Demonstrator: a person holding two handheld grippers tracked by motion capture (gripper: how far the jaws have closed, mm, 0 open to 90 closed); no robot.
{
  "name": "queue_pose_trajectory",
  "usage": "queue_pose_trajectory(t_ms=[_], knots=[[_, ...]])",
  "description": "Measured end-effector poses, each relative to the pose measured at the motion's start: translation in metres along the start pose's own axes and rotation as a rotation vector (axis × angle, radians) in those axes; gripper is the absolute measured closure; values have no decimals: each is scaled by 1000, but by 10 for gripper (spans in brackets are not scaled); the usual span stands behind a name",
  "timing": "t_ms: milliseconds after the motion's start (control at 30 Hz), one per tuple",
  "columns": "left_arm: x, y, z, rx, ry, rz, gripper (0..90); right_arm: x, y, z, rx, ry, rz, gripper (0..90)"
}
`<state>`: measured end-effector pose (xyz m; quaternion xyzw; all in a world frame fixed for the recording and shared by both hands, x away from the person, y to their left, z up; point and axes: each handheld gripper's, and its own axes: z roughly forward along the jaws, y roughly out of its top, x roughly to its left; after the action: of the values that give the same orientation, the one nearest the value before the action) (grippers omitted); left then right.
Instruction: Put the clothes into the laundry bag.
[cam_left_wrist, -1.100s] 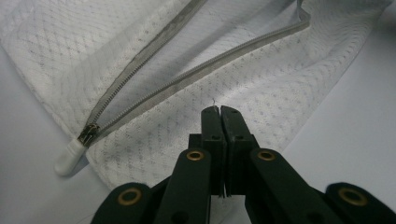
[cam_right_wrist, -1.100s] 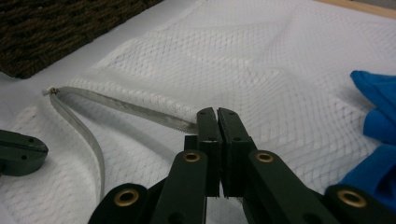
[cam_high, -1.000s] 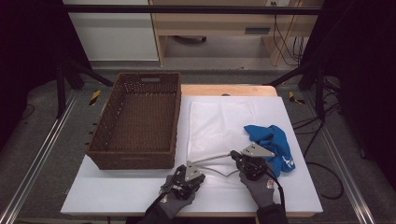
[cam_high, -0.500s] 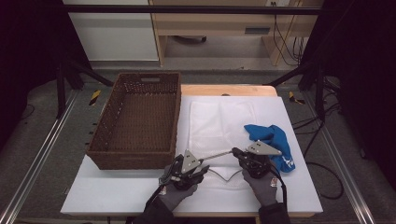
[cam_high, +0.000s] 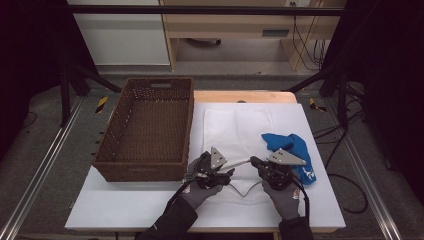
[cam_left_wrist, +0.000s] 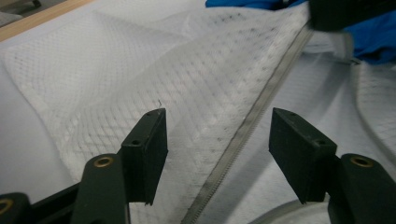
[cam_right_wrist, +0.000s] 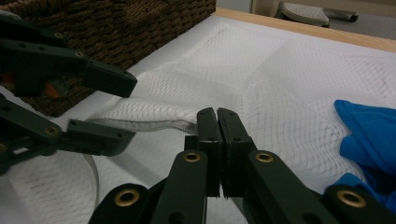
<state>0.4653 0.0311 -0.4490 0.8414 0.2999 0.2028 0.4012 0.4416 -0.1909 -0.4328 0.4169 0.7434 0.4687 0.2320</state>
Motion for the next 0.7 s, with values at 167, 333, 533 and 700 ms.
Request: queue_pose_trajectory(t_ms=[167, 333, 533, 700], knots=[[-2, 1, 6, 11, 5, 9, 380, 1, 0, 0, 4, 6, -1, 888], [-8, 2, 9, 5, 0, 18, 503, 1, 0, 1, 8, 11, 7, 888], [-6, 1, 4, -4, 0, -3, 744, 2, -1, 2, 24, 13, -3, 886], [-6, 1, 0, -15, -30, -14, 865, 4, -2, 3, 31, 12, -2, 882]])
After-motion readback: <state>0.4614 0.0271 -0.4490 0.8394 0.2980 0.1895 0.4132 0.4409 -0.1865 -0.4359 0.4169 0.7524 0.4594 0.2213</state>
